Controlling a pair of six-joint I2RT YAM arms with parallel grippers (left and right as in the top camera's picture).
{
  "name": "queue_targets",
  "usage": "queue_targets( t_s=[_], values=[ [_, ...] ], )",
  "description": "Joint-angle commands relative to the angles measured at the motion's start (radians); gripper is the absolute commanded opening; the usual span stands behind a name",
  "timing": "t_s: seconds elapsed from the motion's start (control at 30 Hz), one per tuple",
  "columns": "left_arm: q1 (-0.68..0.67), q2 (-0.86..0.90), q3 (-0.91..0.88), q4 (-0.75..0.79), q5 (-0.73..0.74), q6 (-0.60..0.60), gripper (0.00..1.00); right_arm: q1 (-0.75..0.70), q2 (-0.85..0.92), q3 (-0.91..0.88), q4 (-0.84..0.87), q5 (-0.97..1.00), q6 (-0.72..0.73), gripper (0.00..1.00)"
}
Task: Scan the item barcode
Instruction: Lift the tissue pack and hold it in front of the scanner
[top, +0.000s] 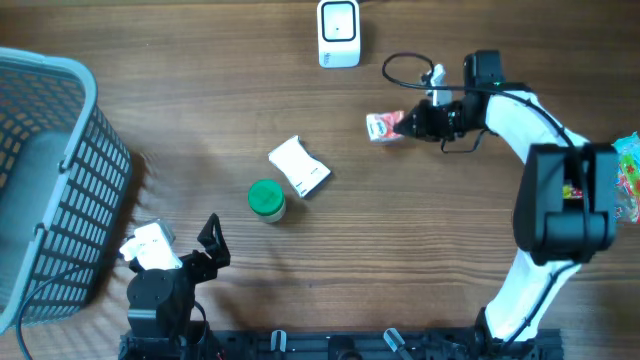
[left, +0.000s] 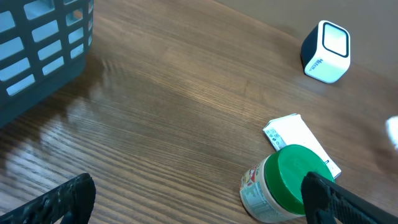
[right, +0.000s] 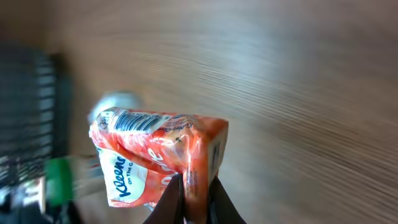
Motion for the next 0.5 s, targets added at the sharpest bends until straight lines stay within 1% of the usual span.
queue_targets(
  t_s=[0.0,0.07,0.23,0.3,0.4,0.47],
  values=[
    [-0.002,-0.006,-0.003,0.003,0.013,-0.005,1.00,0.009,-0.203,0.027,0.019,-0.274,-0.085,0.05],
    [-0.002,-0.006,-0.003,0.003,0.012,-0.005,1.00,0.009,-0.279,0.027,0.029,-0.301,-0.081,0.05],
    [-0.002,-0.006,-0.003,0.003,0.013,-0.005,1.00,0.026,-0.490,0.027,0.048,-0.297,-0.095,0.05],
    [-0.002,-0.006,-0.003,0.003,0.012,-0.005,1.00,0.063,-0.593,0.027,0.051,-0.297,-0.202,0.05],
    [-0.002,-0.006,-0.003,0.003,0.013,-0.005,1.00,0.129,-0.692,0.027,0.067,-0.298,-0.359,0.05],
    [-0.002,-0.006,-0.003,0.003,0.013,-0.005,1.00,0.181,-0.756,0.027,0.072,-0.298,-0.553,0.04]
  ],
)
